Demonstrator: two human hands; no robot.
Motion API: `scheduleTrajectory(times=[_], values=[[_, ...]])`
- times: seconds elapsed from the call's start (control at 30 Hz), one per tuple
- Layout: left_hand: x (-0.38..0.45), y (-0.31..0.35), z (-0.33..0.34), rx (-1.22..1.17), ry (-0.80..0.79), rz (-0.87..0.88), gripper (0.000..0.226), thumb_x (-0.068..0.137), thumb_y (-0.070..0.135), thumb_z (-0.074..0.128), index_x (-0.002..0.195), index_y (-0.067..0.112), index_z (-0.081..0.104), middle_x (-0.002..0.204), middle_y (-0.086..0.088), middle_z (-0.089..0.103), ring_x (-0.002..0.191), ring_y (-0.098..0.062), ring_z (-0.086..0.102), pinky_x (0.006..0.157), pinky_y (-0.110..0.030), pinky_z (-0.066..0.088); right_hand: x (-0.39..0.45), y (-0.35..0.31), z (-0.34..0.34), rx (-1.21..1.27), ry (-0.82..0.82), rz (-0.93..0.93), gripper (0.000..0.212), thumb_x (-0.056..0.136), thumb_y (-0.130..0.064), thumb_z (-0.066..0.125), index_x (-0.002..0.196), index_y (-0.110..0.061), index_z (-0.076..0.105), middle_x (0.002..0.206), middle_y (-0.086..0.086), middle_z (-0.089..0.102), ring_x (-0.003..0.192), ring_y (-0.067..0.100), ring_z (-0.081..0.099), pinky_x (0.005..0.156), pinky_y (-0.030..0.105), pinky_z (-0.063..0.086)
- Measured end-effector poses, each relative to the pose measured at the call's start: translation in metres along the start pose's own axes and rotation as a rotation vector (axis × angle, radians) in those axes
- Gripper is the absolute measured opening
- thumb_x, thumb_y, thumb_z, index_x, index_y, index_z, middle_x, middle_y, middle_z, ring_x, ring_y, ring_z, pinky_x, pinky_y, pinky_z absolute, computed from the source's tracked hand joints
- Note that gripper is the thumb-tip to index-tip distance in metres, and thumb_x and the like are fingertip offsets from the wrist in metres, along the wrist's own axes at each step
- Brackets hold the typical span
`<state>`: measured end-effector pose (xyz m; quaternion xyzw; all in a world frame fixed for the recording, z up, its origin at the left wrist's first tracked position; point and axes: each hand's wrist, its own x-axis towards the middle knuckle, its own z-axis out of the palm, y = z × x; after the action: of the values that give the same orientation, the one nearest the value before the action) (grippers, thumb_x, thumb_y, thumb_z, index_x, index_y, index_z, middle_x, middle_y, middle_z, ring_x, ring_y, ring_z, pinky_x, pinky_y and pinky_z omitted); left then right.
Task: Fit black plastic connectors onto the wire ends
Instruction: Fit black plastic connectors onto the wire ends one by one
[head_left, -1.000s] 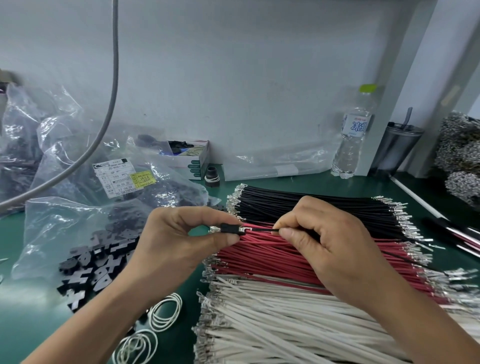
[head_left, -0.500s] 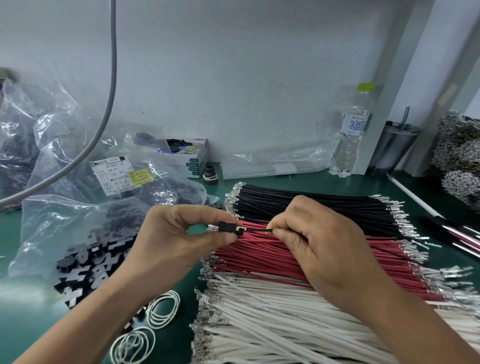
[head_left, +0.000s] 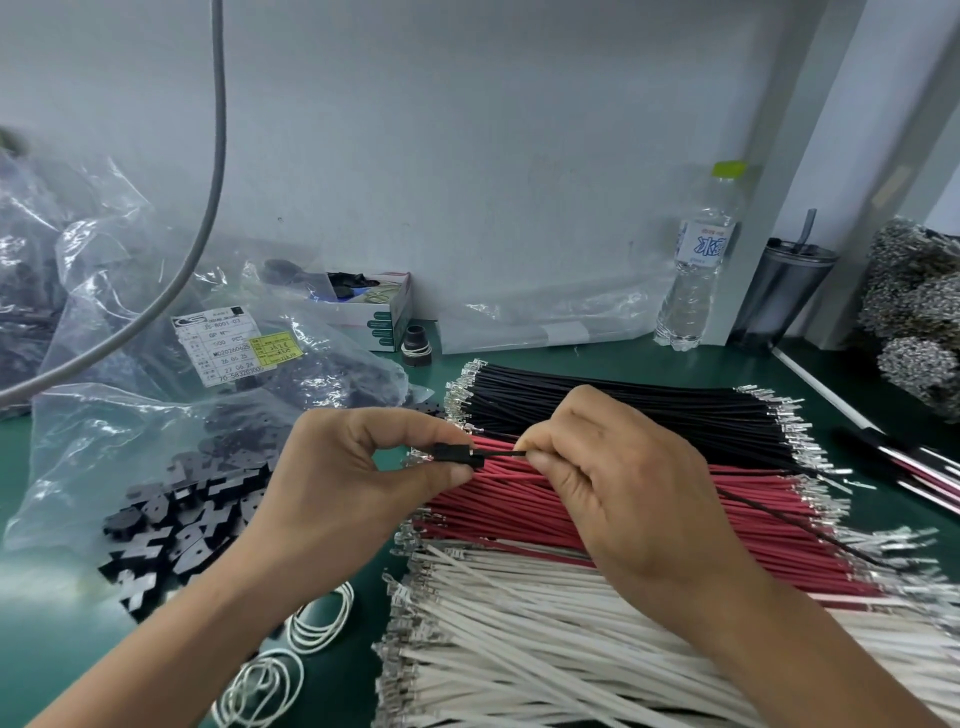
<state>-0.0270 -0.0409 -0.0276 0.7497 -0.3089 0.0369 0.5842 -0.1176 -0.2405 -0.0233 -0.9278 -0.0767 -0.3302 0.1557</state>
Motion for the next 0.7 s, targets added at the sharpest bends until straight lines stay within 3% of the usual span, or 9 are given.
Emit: scheduleTrajectory(times=[0.1, 0.33, 0.47, 0.7], values=[[0.0, 0.001, 0.0, -0.049, 0.0, -0.002, 0.022, 0.066, 0.028, 0.087, 0.085, 0.037, 0.083, 0.085, 0.01, 0.08, 0.082, -0.009, 0.077, 0.08, -0.019, 0.059, -0.001, 0.004, 0.003, 0.142, -0.022, 0.061, 0.022, 0.1, -0.033, 0.052, 0.099, -0.025, 0.072, 0.09, -0.018, 0.054, 0.081, 0.006, 0.056, 0.067, 0.027, 0.048], [-0.001, -0.002, 0.001, 0.026, 0.03, 0.0, 0.025, 0.068, 0.026, 0.088, 0.085, 0.043, 0.081, 0.083, 0.015, 0.079, 0.081, -0.004, 0.076, 0.079, -0.018, 0.058, 0.0, 0.0, 0.007, 0.062, -0.027, 0.046, 0.023, 0.1, -0.033, 0.05, 0.1, -0.025, 0.072, 0.091, -0.02, 0.051, 0.079, 0.001, 0.051, 0.067, 0.018, 0.04], [-0.002, -0.002, 0.002, 0.047, 0.008, -0.005, 0.026, 0.069, 0.023, 0.089, 0.086, 0.041, 0.082, 0.084, 0.015, 0.079, 0.082, -0.004, 0.076, 0.083, -0.023, 0.06, -0.001, 0.002, 0.007, 0.145, -0.012, 0.044, 0.023, 0.097, -0.036, 0.055, 0.093, -0.023, 0.073, 0.086, -0.018, 0.054, 0.076, 0.004, 0.054, 0.065, 0.022, 0.044], [-0.002, 0.005, 0.002, 0.02, 0.036, 0.006, 0.024, 0.063, 0.032, 0.085, 0.085, 0.041, 0.082, 0.081, 0.016, 0.079, 0.077, -0.001, 0.075, 0.073, -0.011, 0.054, 0.001, -0.001, 0.012, 0.136, 0.061, 0.022, 0.021, 0.099, -0.031, 0.056, 0.089, -0.02, 0.071, 0.085, -0.017, 0.05, 0.074, 0.005, 0.052, 0.064, 0.024, 0.044]])
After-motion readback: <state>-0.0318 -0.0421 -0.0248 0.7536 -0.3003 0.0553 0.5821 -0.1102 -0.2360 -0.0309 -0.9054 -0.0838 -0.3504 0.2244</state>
